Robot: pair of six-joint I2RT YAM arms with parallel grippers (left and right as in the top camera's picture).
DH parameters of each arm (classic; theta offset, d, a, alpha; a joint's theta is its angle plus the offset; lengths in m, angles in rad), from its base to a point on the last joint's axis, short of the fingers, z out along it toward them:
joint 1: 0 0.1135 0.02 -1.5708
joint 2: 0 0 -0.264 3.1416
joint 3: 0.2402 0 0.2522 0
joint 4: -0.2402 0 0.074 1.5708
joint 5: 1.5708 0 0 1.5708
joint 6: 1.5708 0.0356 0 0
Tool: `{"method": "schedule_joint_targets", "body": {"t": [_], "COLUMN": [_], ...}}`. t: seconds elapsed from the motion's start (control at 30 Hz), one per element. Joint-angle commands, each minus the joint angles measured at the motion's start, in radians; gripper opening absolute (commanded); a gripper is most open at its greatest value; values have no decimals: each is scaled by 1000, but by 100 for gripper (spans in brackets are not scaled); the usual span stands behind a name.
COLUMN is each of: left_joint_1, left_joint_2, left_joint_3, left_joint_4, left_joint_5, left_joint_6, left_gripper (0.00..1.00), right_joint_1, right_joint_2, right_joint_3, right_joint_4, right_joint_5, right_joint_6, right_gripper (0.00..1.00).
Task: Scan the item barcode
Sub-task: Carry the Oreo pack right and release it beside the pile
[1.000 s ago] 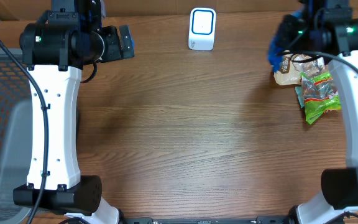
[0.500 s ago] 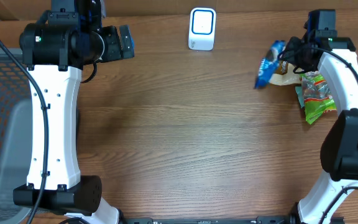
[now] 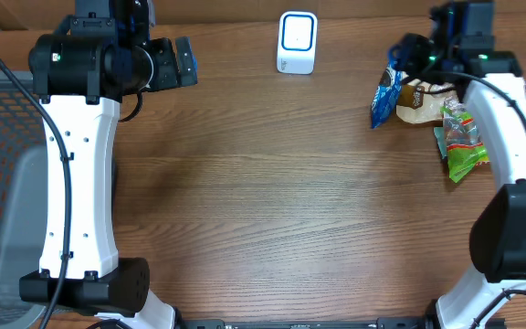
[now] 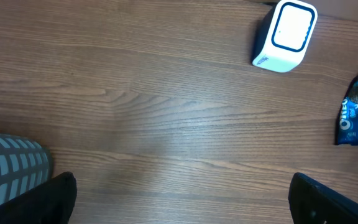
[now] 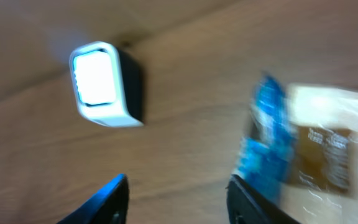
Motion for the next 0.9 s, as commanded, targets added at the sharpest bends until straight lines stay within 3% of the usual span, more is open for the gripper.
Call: {"method": "schedule_joint_targets", "body": {"t": [0.0,0.2,0.5,0.67,0.87], "left_joint_1": [-6,-6,-6,-6,-6], "left_joint_2": [2,2,2,2,2], "left_joint_3": [6,6,6,6,6], "left_joint_4": [3,3,3,3,3], "left_joint_5": [3,3,3,3,3], "left_joint_6": [-17,-17,-17,-17,-17], "left_gripper": [100,100,100,100,100], "right_joint_1": [74,117,84,64,64], "right_joint_2": [60,240,285,253,35], "right_joint_3": [1,0,0,58,249], "right_joint_4": [47,105,4,-84,-293], "right_joint_5": [-1,93,372,312,162], "right_joint_6": [-6,-3,-3,-3,-4], "right_gripper": [50,52,67,68,72]}}
